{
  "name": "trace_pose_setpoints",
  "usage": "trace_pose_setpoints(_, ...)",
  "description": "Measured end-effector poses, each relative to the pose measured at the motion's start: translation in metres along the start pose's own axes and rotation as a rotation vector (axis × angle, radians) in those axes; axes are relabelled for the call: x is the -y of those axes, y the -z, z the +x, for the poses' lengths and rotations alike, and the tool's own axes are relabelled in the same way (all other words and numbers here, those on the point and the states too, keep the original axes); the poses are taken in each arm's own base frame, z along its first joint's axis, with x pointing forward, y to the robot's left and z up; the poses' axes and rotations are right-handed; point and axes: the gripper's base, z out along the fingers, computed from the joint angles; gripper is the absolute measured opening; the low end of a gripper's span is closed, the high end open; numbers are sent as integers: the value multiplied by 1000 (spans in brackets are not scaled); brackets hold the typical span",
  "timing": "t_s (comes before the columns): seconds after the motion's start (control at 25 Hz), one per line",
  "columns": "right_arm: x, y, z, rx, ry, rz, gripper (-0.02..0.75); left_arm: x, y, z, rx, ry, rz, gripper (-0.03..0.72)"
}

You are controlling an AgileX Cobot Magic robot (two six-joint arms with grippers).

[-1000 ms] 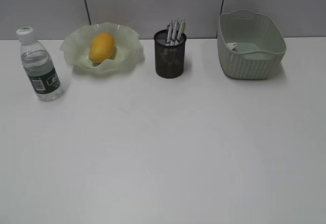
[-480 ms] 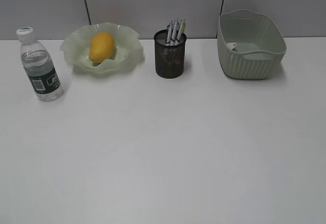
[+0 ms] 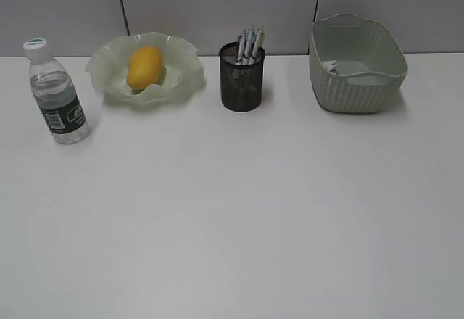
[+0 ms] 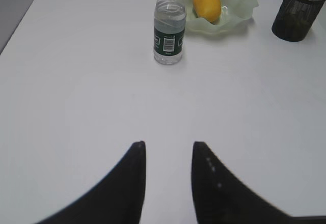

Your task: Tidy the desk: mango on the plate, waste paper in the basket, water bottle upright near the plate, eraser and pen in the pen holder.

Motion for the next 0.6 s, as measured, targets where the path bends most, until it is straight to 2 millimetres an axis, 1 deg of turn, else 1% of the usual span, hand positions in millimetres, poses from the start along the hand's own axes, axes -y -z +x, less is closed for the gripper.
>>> trace_pose_setpoints(0.6,0,0,0,0,0,0,502,0,0,0,0,0,0,239)
